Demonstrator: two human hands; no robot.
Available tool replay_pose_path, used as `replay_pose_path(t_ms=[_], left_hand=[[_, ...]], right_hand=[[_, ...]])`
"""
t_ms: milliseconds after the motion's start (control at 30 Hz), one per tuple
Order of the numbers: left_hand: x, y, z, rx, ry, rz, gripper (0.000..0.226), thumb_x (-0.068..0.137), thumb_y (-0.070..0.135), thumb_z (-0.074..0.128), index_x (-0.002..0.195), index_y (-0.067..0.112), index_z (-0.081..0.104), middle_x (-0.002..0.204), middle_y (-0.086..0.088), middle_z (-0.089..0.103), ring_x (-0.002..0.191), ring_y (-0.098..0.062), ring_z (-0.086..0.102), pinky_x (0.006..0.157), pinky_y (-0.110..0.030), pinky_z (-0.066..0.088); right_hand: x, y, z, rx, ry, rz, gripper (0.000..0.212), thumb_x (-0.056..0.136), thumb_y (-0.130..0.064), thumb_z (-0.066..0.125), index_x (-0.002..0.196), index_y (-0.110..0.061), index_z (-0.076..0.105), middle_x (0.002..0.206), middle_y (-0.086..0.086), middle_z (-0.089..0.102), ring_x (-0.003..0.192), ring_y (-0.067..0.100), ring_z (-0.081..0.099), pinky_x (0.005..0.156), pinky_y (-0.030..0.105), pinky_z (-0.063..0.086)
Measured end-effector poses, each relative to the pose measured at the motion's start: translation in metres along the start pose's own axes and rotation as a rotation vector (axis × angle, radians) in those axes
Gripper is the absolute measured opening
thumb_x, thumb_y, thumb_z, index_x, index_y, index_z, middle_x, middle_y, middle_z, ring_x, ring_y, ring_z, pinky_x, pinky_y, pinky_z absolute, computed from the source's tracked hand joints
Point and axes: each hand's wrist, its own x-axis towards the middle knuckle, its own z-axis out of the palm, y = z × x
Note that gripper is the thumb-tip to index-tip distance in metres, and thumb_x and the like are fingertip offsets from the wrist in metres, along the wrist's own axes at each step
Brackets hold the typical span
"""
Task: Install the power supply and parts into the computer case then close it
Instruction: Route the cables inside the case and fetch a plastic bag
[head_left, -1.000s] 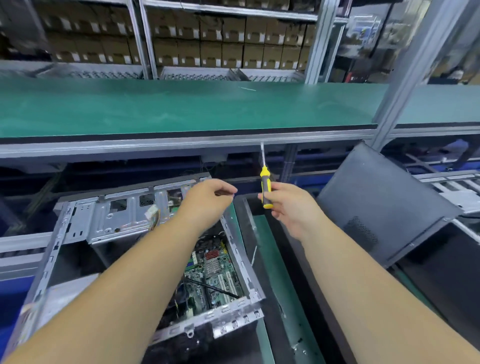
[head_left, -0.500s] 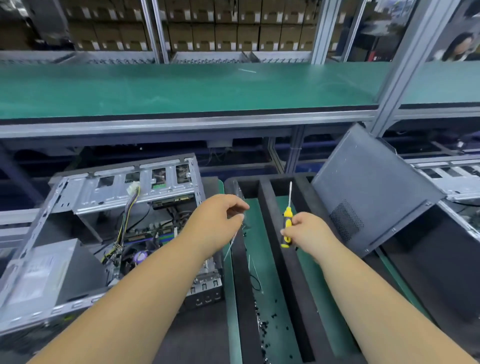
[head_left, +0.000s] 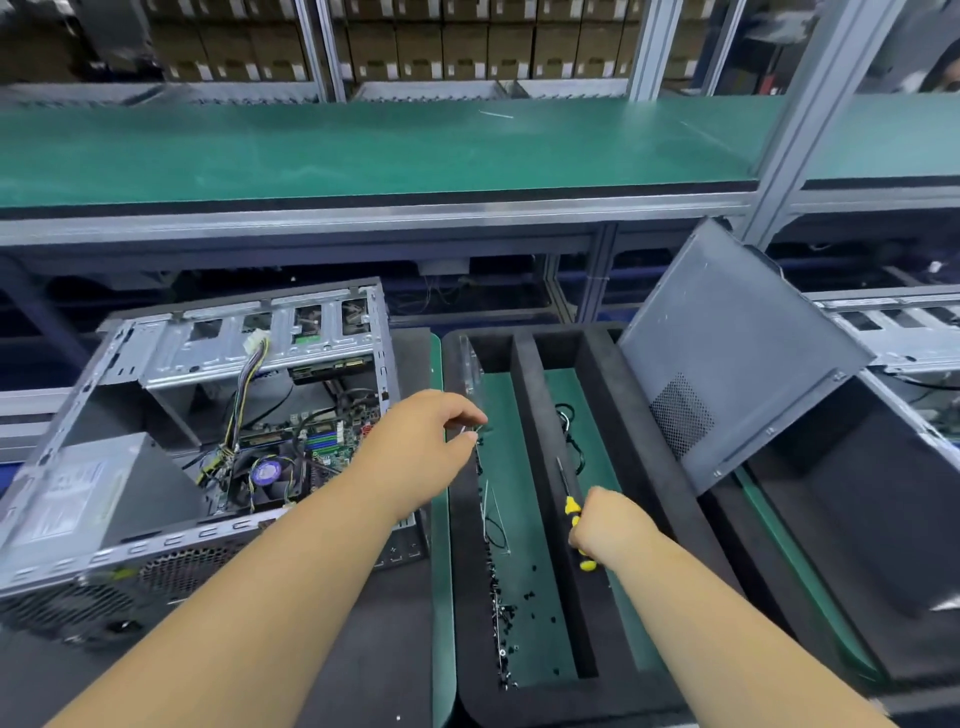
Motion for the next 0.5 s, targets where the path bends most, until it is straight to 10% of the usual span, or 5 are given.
replay_pose_path(t_ms=[500], left_hand=[[-0.041,0.007,-0.057,0.029,0.137,-0.046,0.026,0.091,0.022,0.058,0.113,0.034,0.065,0.111,0.017,0.060,0.100,-0.001,0.055,0.088,-0.019,0.042]], right_hand=[[-0.023,-0.035,-0.052,0.039,0.130,-0.233,0.033,0.090,-0.040,0.059,0.107,-0.014,0.050,0.079,-0.003,0.056,0.069,0.015,0.054,0.063,0.030,0.045]])
